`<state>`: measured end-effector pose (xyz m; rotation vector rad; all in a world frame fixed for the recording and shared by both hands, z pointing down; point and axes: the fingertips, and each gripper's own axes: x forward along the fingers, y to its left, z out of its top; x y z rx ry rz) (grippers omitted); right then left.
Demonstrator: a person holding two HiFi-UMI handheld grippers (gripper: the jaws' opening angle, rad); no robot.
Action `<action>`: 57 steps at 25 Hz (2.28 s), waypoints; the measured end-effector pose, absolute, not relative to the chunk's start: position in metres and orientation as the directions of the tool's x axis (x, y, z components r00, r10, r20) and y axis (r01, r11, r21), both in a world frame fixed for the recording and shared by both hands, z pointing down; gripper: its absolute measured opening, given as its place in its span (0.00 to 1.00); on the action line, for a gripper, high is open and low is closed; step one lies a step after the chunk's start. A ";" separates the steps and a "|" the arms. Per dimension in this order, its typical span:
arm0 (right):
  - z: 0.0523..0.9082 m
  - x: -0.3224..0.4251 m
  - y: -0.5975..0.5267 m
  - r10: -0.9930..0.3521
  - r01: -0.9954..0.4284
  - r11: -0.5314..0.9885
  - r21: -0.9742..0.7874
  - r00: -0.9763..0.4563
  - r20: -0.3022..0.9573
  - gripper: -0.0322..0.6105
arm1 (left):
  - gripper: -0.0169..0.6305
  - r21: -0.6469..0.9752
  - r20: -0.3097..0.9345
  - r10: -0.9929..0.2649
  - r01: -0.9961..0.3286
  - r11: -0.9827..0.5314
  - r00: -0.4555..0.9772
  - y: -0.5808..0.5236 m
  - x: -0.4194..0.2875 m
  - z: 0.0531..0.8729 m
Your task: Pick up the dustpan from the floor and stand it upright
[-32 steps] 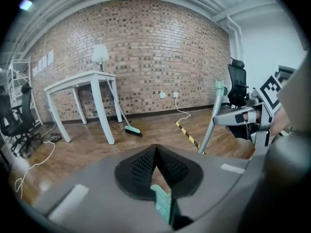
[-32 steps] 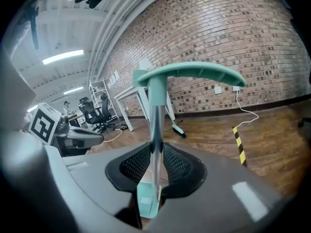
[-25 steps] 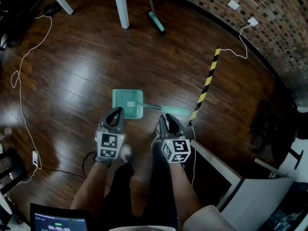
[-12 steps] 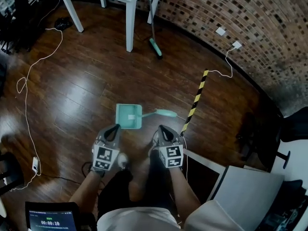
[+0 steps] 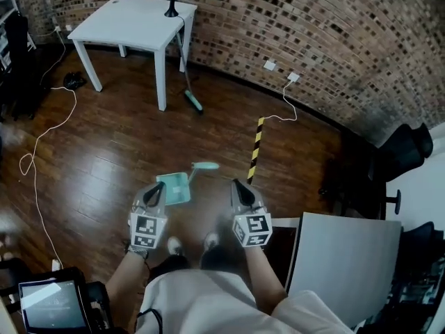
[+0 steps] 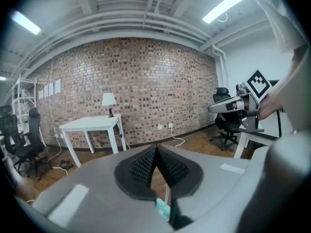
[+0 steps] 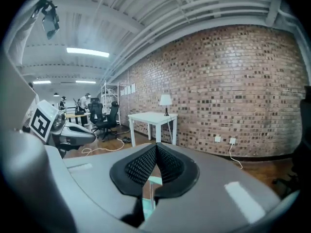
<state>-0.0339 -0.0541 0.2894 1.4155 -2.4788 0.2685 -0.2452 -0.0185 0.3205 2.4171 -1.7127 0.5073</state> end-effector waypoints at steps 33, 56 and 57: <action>0.132 0.025 0.029 -0.927 -0.929 0.365 -0.055 -0.368 0.066 0.07 | 0.03 -0.051 0.088 -0.901 -0.901 -0.431 0.426 0.016 -0.199 0.168; 0.135 0.105 0.337 -0.962 -0.961 0.261 -0.088 -0.267 0.065 0.07 | 0.03 -0.093 0.117 -0.847 -0.844 -0.529 0.518 0.296 -0.140 0.173; 0.136 0.110 0.357 -0.961 -0.961 0.263 -0.090 -0.269 0.061 0.07 | 0.03 -0.094 0.108 -0.849 -0.844 -0.527 0.518 0.319 -0.134 0.169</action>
